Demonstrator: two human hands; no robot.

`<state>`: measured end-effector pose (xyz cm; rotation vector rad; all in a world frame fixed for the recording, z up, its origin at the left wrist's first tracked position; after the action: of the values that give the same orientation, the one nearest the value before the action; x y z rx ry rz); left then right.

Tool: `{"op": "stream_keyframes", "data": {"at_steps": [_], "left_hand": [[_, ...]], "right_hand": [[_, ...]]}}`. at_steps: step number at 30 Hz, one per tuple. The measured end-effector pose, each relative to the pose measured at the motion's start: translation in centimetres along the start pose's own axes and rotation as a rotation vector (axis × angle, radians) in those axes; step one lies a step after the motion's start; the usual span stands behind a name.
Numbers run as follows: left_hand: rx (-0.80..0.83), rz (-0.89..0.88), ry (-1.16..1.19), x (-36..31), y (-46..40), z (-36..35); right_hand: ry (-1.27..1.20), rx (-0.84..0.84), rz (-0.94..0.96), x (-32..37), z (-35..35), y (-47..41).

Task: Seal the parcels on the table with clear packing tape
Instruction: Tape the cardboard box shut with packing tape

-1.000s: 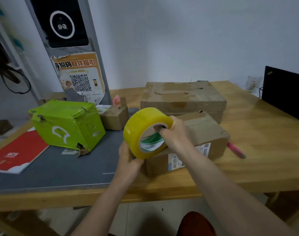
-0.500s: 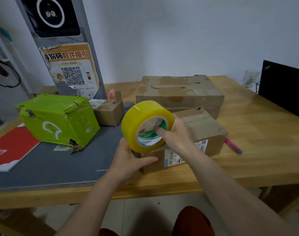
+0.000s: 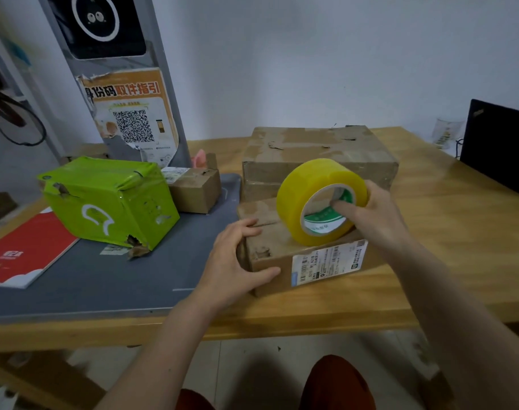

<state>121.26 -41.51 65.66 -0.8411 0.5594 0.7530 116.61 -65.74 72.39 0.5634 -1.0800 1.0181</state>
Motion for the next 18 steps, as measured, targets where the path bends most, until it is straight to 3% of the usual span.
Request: {"op": "stream_keyframes", "data": {"at_steps": [7,12,18], "left_hand": [[0.099,0.035,-0.448,-3.7,-2.0,-1.1],[0.181,0.047,-0.508,-4.5,-2.7,-3.3],[0.143,0.069,-0.513,-4.5,-2.4,-3.0]], "right_hand": [[0.009,-0.013,0.107,0.7,-1.3,1.2],[-0.006,-0.048,0.107,0.4,-1.3,1.2],[-0.023,-0.029,0.097,0.3,-0.9,0.7]]}}
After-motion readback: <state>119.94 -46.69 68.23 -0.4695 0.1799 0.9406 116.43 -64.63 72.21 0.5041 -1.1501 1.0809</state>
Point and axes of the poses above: each hand's wrist, its own y-axis away from the middle knuckle, its own z-axis out of the back of the hand, x = y × z, the point moved 8 cm from there along -y, towards the middle knuckle, and after that the axes turned 8 degrees about -z, right-handed, at the moved point
